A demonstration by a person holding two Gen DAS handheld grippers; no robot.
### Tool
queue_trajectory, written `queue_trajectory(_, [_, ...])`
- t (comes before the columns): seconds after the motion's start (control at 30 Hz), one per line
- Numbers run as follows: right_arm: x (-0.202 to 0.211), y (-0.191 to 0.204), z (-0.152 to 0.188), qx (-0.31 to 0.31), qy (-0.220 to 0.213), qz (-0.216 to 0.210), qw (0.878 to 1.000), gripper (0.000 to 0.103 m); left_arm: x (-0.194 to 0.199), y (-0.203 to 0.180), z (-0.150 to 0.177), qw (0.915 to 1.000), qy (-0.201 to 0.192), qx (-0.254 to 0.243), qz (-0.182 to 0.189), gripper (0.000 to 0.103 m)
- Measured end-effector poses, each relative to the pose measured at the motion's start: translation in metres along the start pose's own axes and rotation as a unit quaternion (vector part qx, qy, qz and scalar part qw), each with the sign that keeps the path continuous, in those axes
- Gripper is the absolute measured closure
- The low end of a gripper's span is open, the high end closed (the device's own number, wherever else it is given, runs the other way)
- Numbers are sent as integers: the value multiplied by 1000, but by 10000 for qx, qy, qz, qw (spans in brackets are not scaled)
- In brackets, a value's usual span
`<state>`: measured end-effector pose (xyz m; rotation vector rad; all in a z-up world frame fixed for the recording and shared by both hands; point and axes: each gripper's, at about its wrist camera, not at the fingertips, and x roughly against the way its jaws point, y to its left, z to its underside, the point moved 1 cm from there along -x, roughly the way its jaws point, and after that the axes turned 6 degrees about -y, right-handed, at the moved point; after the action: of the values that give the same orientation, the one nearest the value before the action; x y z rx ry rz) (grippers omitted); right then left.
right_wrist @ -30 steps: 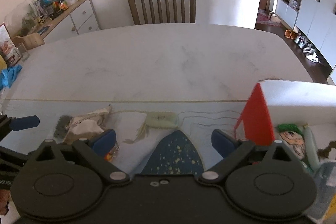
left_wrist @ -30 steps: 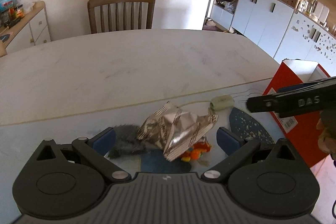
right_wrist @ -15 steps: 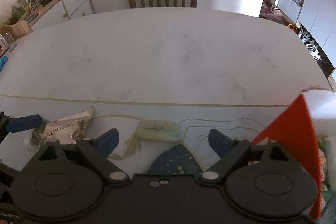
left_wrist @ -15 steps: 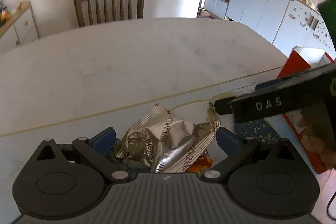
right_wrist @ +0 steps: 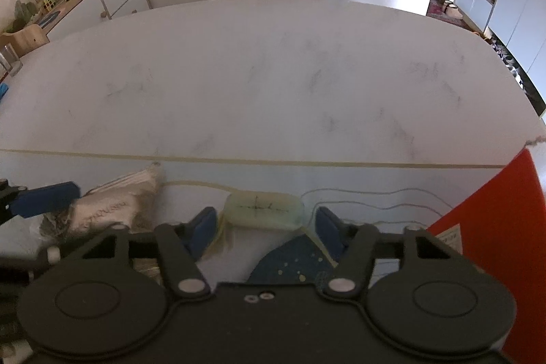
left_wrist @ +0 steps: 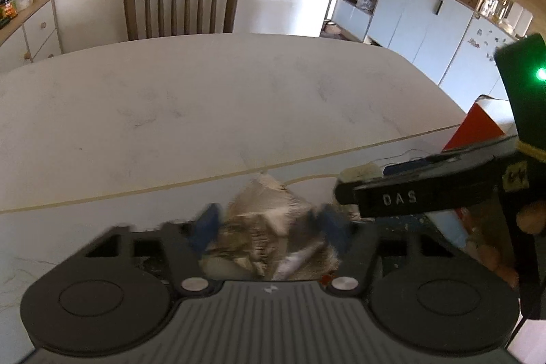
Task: Organize objects
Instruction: 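Grasp the silver foil snack bag with the left tool while the right tool grasps the pale green soap bar, then carry the foil bag and soap bar over the shoebox and lower them inside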
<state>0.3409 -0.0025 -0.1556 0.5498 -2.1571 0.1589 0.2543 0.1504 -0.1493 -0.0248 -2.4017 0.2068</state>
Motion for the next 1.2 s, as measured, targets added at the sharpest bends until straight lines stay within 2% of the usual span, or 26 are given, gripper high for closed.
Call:
queue_trajectory(0.1, [0,2,1,36,-10,-19,10000,53,0,2,-3,10000,0,30,11,52])
queue_trajectory(0.17, [-2,1,0,33,7,-28,10000,53,3,0,-3,10000,-63,-12,17,58])
queue_trajectory(0.2, [-1,0,1,38,7,-26,10000,54,4,-1,-3,9999,-89,-55,18,69])
queue_trajectory(0.23, [-1,0,0,38,7,-16,10000,54,5,-2,-3,9999,-112,-98,70,74])
queue_trajectory(0.37, [5,-2,0,-20,6,-24,10000,54,9,-6,-5,9997,-138,-208,51,80])
queue_trajectory(0.43, [10,-2,1,-21,-10,-26,10000,54,11,-6,-6,9997,-143,-193,37,88])
queue_trajectory(0.77, [62,-1,10,-81,-162,-272,9995,54,36,-8,-14,9995,-228,-188,64,91])
queue_trajectory(1.2, [143,-8,19,-64,-544,-468,9974,54,106,-37,-26,9975,-553,-136,416,91])
